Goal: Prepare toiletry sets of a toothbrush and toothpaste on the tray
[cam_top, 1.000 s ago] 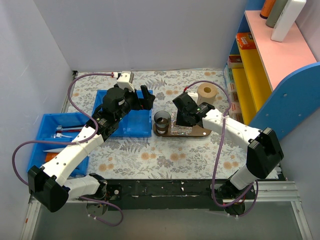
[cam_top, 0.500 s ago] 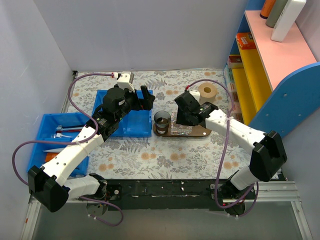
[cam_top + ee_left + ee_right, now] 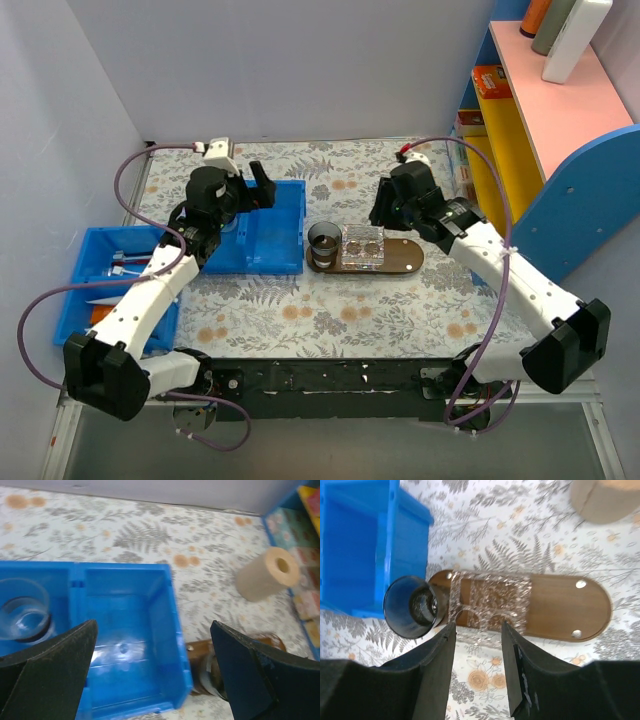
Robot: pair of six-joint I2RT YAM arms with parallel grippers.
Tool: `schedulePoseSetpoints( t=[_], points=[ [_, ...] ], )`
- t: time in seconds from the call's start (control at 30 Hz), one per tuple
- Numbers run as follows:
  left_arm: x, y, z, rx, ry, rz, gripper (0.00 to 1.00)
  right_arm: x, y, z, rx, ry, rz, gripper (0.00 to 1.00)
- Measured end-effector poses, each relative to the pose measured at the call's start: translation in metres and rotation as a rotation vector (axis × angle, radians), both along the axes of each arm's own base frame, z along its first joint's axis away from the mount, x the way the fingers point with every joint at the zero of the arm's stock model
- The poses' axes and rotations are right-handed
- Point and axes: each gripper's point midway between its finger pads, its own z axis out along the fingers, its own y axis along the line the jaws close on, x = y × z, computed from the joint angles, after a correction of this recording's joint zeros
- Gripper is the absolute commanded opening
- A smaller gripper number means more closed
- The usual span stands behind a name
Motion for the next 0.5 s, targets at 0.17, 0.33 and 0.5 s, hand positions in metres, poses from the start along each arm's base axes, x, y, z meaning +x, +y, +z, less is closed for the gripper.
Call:
schedulePoseSetpoints(
  t=[0.17,0.33,0.5],
  points=[
    [0.033,0.069,-0.043,0.010,0.126,0.193,0.98,0.015,-0.032,0.025,0.052,-0.056,-0.020,0.48],
    [0.039,0.122,-0.092,0.021,0.289,0.372,0.92,0.013,-0.049,0.035,0.082,-0.096,-0.005,0.48],
    [0.031,0.151,-0.106,0.021,0.352,0.509,0.77,0.005,-0.051,0.029,0.089,-0.096,0.029,0.48]
  ],
)
